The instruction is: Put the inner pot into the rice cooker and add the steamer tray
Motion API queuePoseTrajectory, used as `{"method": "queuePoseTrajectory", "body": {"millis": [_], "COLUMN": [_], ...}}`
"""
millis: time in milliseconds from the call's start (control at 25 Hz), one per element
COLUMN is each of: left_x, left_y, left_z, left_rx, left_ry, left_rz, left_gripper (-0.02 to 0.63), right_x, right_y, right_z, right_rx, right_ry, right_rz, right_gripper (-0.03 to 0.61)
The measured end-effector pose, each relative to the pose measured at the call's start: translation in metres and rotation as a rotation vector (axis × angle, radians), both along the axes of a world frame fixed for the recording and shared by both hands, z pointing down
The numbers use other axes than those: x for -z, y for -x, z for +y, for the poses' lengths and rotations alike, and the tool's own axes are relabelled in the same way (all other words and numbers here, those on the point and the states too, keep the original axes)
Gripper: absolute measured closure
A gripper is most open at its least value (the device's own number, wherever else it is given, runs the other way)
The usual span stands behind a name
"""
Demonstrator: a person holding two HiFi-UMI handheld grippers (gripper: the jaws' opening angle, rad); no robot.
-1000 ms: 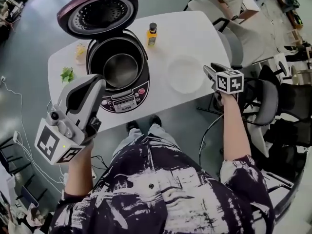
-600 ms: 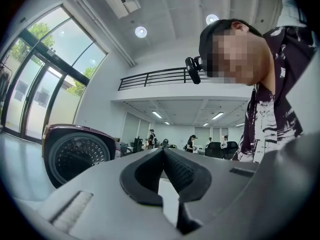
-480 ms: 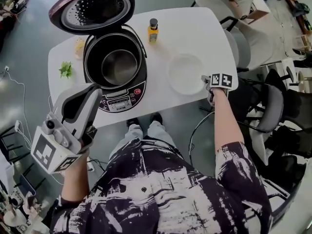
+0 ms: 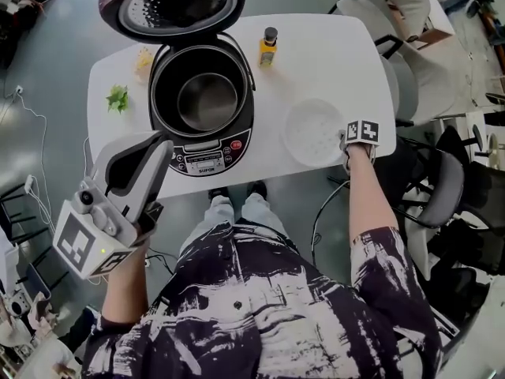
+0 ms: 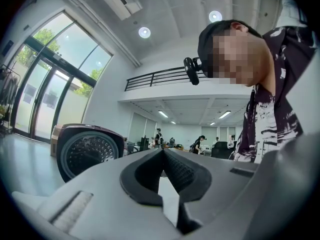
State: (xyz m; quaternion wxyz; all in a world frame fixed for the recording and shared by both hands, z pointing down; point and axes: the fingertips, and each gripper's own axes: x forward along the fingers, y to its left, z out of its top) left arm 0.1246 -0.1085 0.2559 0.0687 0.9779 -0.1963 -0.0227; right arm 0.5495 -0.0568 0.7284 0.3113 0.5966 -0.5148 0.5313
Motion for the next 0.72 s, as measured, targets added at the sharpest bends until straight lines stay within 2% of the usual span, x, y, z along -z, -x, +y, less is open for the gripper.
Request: {"method": "queuePoseTrajectory", "body": {"millis": [160,400,560,720], "left_x": [0.003,0.013,0.022,0.032], "left_y": [0.001,0.003,0.012,0.028], "left_z": [-0.001,-0.002,-0.003,-0.004], "left_rx": [-0.01,-0.042,-0.057,-0.05], "left_ry": [-0.009,-0.027,-0.042,-0.064], "left_rz": [0.025,0.091,0.135,0.174], "left_gripper": [0.609,0.609,0.609,0.609], "right_x": [0.023,0.114,0.201,0.285], "right_y": [0.004,0.025,0.067,0.133], "right_z": [-0.009,-0.046,-0.085,-0.136], "right_rx": [0.052,0.167,0.298,0.438], "right_ry": [-0.024,-0.181,-0.317,-0.466], "right_rz": [-0.011,-0.039,-0.031,-0.034], "right_gripper": [0.575,0.577,0.577,0.577]}}
